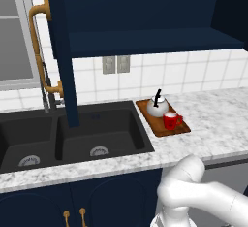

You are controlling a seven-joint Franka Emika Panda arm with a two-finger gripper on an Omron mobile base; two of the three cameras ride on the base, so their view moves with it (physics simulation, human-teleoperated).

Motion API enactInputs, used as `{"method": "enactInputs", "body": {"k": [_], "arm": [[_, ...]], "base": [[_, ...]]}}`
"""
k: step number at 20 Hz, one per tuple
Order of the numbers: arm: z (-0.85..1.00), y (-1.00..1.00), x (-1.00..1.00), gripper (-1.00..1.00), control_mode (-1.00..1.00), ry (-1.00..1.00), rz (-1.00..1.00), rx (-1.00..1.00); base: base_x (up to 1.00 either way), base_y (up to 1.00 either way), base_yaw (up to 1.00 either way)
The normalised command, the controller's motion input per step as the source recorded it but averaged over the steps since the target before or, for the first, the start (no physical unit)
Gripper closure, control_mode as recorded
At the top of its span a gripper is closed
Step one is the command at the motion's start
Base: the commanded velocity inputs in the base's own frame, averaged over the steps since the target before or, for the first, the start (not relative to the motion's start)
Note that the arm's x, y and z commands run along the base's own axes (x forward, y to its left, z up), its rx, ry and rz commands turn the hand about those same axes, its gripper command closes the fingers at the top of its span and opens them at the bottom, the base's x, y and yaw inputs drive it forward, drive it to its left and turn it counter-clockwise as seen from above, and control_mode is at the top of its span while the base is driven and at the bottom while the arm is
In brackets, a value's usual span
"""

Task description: Pick the kettle from the counter and place it on the tray. Then pick the mug from the cabinet and place it on the tray. Then close the cabinet doors.

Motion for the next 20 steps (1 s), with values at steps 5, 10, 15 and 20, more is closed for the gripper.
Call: {"method": "enactInputs", "body": {"k": [5,10,15,20], "arm": [[0.61,-0.03,-0.23,-1.00,-1.00,-0.12,-0.05,-0.04],[0.58,0.00,-0.15,-1.00,-1.00,-0.21,0.00,-0.14],[0.50,0.16,-0.07,-1.00,-1.00,-0.20,0.00,-0.17],[0.27,0.40,0.00,-1.00,-1.00,-0.15,0.00,-0.17]], "base": [[0.00,0.00,0.00],[0.00,0.00,0.00],[0.00,0.00,0.00],[0.00,0.00,0.00]]}}
